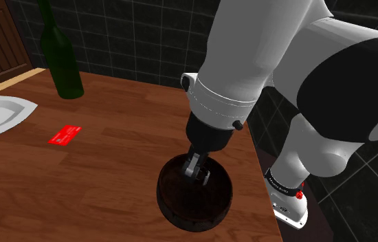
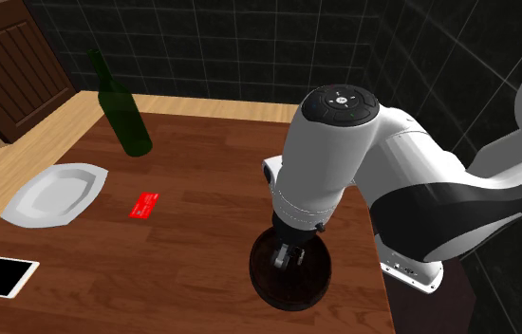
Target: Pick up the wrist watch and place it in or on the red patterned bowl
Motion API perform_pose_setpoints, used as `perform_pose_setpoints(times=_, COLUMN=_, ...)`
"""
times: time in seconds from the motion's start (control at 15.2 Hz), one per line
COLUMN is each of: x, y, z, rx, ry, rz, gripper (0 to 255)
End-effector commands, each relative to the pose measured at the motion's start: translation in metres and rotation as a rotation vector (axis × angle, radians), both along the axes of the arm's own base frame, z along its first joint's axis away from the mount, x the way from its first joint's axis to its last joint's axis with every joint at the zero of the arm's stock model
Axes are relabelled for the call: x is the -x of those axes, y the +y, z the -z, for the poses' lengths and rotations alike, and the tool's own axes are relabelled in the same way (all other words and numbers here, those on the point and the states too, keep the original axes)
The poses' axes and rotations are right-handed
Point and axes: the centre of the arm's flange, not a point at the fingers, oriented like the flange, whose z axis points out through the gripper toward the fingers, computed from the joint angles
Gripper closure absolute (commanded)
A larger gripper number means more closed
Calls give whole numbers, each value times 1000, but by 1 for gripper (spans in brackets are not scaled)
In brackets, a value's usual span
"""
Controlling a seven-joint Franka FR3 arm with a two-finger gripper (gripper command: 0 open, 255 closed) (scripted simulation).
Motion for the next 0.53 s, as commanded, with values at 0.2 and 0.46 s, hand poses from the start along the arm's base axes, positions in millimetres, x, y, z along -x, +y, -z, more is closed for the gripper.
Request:
perform_pose_setpoints(times=0.2, x=0, y=0, z=0, rx=0, ry=0, rz=0, gripper=255)
perform_pose_setpoints(times=0.46, x=0, y=0, z=0, rx=0, ry=0, rz=0, gripper=0)
